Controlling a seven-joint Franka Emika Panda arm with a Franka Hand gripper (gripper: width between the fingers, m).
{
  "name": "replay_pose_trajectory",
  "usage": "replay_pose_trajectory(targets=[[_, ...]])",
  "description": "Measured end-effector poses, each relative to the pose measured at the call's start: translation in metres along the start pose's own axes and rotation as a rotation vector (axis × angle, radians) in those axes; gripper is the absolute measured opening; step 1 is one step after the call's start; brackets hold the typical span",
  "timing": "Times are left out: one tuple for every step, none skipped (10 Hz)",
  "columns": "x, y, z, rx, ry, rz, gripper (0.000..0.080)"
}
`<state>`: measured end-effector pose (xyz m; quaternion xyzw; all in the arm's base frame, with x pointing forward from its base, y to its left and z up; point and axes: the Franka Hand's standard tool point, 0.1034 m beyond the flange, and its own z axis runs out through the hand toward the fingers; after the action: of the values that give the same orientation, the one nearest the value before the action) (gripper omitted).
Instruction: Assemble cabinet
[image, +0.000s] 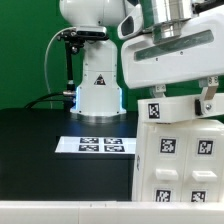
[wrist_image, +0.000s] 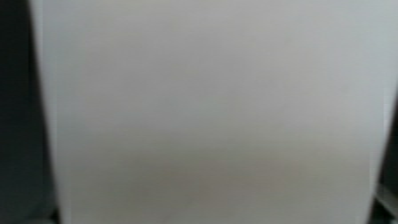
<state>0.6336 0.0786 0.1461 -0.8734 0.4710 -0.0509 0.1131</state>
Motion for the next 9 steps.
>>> replay_pose_trajectory(targets=[[-0.001,0.001,-0.001,-0.015,-0.014,-0.045,0.0767],[-0.002,-0.001,-0.009,-0.035,-0.039,-0.104,0.0767],[0.000,-0.006,-0.019,-0.037,-0.049,-0.158,0.0792],[-0.001,-0.008,-0.029,-0.046,-0.066,-0.237,0.0792],[-0.004,-0.012,-0.038,-0.052,-0.079,-0.280,0.0798],[-0.006,-0.014,-0.038,-0.047,-0.081,-0.372,0.0797],[-0.005,-0.012,-0.037,-0.046,-0.085,-0.453,0.0797],[-0.005,-0.012,-0.037,-0.043,-0.087,-0.529,0.0797],[-0.006,-0.011,-0.036,-0.055,-0.092,-0.689,0.0797]])
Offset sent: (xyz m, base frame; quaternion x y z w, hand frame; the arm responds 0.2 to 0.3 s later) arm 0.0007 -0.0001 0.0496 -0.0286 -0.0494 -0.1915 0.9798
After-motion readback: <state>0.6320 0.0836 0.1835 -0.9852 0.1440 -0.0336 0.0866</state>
